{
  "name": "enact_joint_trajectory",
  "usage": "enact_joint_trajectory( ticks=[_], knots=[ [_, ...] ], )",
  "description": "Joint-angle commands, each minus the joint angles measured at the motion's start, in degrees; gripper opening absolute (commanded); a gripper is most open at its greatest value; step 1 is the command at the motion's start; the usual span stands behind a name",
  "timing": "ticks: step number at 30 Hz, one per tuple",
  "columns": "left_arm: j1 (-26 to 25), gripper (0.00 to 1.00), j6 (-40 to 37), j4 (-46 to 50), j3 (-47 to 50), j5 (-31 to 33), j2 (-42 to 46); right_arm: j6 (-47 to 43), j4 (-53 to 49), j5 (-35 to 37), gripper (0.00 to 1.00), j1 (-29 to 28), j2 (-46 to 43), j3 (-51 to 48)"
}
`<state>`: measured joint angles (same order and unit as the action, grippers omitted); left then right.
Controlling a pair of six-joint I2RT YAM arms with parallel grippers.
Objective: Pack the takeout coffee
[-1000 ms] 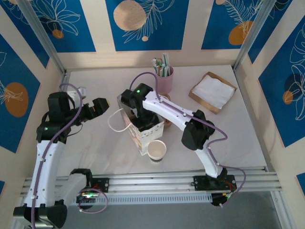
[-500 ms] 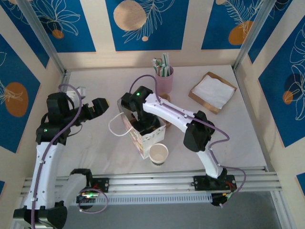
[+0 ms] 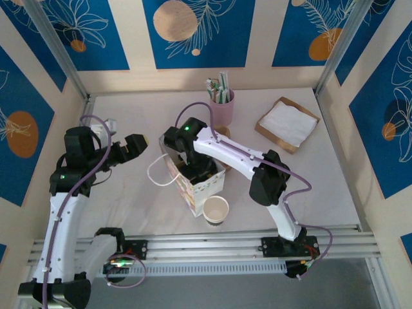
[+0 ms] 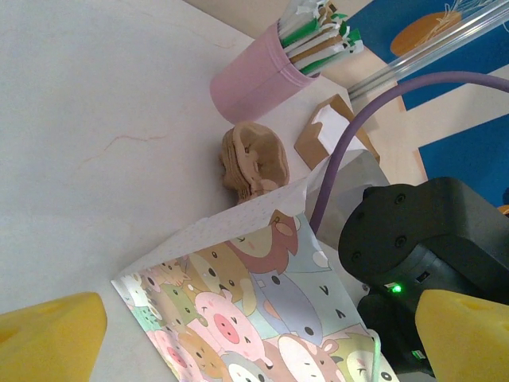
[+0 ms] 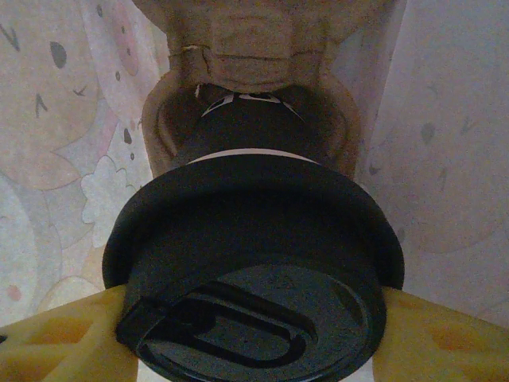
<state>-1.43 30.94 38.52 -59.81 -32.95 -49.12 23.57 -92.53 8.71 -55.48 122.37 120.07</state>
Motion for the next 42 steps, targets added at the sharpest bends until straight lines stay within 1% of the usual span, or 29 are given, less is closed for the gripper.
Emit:
enact_joint_trajectory(
  ticks=[1, 28, 42],
  knots=[
    [-0.5, 1.0, -0.53, -0.23, 0.76, -1.12, 1.17, -0.19, -9.25, -1.51, 0.6, 0.29, 0.72, 0.57],
    [-0.5, 1.0, -0.53, 0.81, 0.67, -1.19, 1.73, -0.72, -9.24, -1.26, 0.6, 0.77, 1.69, 2.18],
    [-0.5, 1.0, -0.9, 1.55, 0.36, -1.12, 1.84, -0.8, -9.25, 0.08, 0.6, 1.12, 3.84, 5.08]
  ],
)
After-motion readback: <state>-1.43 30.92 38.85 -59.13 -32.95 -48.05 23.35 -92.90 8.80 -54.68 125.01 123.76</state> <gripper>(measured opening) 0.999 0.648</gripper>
